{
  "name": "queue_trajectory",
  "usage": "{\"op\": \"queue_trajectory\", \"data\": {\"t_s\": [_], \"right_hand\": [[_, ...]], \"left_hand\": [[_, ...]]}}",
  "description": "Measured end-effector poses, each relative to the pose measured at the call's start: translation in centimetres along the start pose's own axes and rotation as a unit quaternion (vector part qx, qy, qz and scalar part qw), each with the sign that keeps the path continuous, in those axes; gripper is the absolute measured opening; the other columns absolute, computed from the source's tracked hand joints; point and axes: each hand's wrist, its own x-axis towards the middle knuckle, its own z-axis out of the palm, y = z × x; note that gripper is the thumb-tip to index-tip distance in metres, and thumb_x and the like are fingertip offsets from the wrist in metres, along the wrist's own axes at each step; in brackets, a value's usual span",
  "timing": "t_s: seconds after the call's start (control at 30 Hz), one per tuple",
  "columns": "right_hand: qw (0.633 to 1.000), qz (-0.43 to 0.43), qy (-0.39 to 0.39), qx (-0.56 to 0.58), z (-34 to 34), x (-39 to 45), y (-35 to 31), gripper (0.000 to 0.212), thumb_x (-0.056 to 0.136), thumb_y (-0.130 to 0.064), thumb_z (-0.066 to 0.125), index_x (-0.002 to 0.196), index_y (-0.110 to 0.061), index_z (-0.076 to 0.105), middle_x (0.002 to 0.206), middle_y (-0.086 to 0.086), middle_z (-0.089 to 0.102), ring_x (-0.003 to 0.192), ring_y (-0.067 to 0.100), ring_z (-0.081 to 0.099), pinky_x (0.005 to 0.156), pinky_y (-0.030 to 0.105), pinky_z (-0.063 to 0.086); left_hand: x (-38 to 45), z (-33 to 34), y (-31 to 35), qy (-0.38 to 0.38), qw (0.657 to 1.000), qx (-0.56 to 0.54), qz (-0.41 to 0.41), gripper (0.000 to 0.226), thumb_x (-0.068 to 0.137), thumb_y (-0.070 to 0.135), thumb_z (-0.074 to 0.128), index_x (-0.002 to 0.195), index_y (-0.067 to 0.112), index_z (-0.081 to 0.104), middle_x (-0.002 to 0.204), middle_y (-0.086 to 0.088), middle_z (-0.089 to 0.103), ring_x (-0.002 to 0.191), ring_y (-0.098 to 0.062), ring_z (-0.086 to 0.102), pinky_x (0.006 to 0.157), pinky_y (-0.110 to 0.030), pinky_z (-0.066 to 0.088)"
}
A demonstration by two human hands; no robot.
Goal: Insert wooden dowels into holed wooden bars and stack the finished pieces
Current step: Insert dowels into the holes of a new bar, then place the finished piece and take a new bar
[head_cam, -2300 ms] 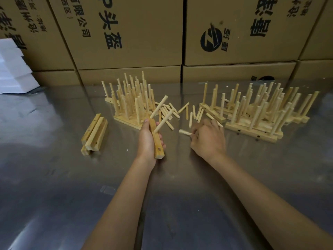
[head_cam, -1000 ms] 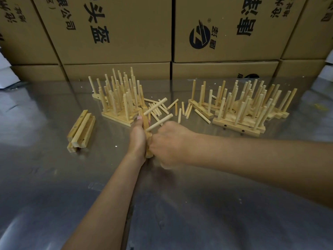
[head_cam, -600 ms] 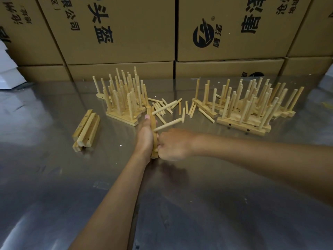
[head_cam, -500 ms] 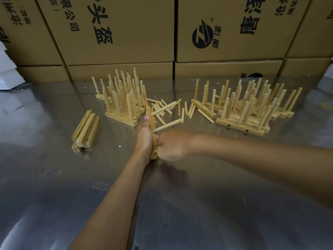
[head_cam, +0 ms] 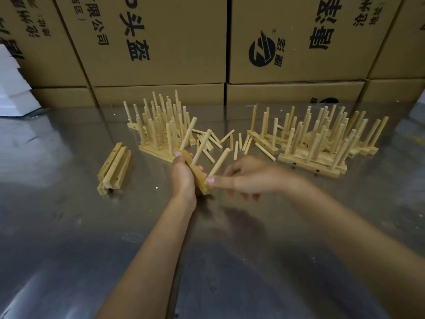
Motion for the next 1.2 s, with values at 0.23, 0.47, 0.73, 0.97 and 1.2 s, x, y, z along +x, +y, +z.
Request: {"op": "queue_trajectory", "data": {"t_s": [0.23,0.47,0.73,0.97,1.2], "right_hand": [[0.972,-0.023,0.193,0.131,5.7,3.3,0.9,0.034,0.079,-0.05,0.072,0.068,-0.018,0.07,0.06,-0.009,0.067,0.059,0.008,0.062,0.058,0.03,0.05],[0.977,-0.083,0.198,-0.001,7.6,6.6,0.0,0.018,0.093,-0.041,0.061,0.082,-0.027,0.062,0.079,-0.002,0.066,0.08,0.022,0.064,0.069,0.038,0.052],[0.95,-0.039,0.289,-0.107,8.8,11.8,-2.2,0.033,0.098,-0.05,0.048,0.104,-0.026,0.069,0.1,0.005,0.07,0.097,0.028,0.065,0.067,0.032,0.034],[0.936,-0.015,0.333,-0.112,9.4,14.0,-3.0,0.036,0.094,-0.056,0.052,0.094,-0.026,0.072,0.088,0.001,0.07,0.087,0.024,0.066,0.062,0.029,0.031],[0.941,0.0,0.328,-0.087,9.4,13.7,-2.8,0.052,0.086,-0.071,0.051,0.084,-0.021,0.066,0.081,0.0,0.067,0.08,0.023,0.062,0.061,0.031,0.031]], "left_hand": [[0.2,-1.0,1.2,0.052,0.998,0.019,0.012,0.036,0.106,0.033,0.033,0.109,0.01,0.06,0.071,-0.014,0.062,0.058,-0.023,0.064,0.052,-0.03,0.057],[1.1,-3.1,1.9,0.217,0.948,0.202,0.115,0.047,0.094,0.011,0.036,0.136,0.011,0.057,0.141,-0.015,0.053,0.134,-0.035,0.042,0.115,-0.046,0.031],[1.0,-4.1,2.5,0.235,0.846,0.382,0.289,0.051,0.088,0.002,0.049,0.138,0.01,0.054,0.141,-0.017,0.048,0.137,-0.032,0.03,0.115,-0.04,0.02],[2.7,-6.5,3.2,0.284,0.702,0.593,0.274,0.05,0.082,0.012,0.058,0.13,-0.001,0.053,0.143,-0.024,0.047,0.139,-0.04,0.032,0.122,-0.049,0.007],[2.3,-6.2,3.5,0.289,0.678,0.629,0.246,0.043,0.08,0.008,0.067,0.121,0.003,0.057,0.124,-0.025,0.05,0.119,-0.04,0.04,0.096,-0.044,0.024]]}}
